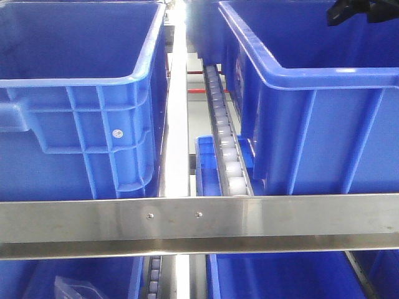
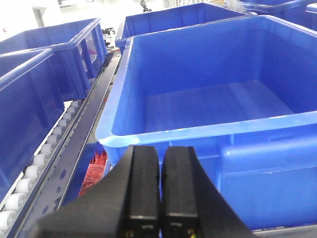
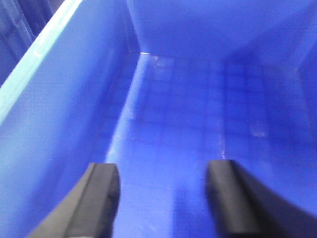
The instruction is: Pick red cube and place on left shelf
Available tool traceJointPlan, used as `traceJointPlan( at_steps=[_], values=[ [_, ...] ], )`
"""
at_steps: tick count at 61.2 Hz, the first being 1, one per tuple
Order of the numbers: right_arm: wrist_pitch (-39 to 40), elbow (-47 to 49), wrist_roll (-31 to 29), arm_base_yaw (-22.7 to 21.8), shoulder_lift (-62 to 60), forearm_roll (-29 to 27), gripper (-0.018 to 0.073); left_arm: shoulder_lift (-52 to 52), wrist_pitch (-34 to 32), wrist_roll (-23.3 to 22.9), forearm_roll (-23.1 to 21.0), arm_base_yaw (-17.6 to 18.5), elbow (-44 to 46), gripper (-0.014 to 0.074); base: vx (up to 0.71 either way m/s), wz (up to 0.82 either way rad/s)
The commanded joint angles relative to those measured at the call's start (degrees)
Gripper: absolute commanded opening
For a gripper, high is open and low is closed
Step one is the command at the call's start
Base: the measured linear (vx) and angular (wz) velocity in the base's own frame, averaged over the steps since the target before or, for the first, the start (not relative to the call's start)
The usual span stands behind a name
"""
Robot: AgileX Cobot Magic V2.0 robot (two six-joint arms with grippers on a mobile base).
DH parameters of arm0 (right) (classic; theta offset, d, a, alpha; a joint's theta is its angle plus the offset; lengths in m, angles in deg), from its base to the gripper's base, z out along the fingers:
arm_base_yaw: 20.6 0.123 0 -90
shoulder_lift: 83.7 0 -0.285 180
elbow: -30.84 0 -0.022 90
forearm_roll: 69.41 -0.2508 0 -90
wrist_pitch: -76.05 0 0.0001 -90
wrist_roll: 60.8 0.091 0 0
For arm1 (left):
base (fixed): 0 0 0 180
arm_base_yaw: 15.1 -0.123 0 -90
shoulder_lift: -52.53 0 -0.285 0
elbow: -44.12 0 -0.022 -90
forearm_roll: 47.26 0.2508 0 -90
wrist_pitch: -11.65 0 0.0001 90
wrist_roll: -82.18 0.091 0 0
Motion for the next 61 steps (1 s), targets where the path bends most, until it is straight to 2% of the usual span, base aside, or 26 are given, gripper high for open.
traceJointPlan(
  at_steps=[1, 3, 9, 13, 25, 61],
  values=[
    [3.8, 1.9, -0.5, -0.4, -3.6, 0.8, 0.0288, 0.0, -5.1, 0.0, -0.3, 0.4, -1.3, 0.0106, 0.0, 0.0],
    [3.7, 1.6, -0.5, -0.4, -4.6, 0.8, 0.0206, 0.0, -5.1, 0.0, -0.3, 0.4, -1.3, 0.0106, 0.0, 0.0],
    [3.7, 0.7, -0.5, -0.6, -7.4, 0.8, 0.0042, 0.0, -5.1, 0.0, -0.3, 0.4, -1.3, 0.0106, 0.0, 0.0],
    [3.7, -0.2, -0.5, -0.6, -9.7, 0.8, 0.0065, 0.0, -5.1, 0.0, -0.3, 0.4, -1.3, 0.0106, 0.0, 0.0],
    [3.7, -4.6, -0.5, -0.6, -16.1, 0.8, 0.0057, 0.0, -5.1, 0.0, -0.3, 0.4, -1.3, 0.0106, 0.0, 0.0],
    [4.0, -26.9, -0.5, -0.6, -39.7, 0.8, 0.0057, 0.0, -5.1, 0.0, -0.3, 0.4, -1.3, 0.0106, -0.01, 0.0]
  ],
)
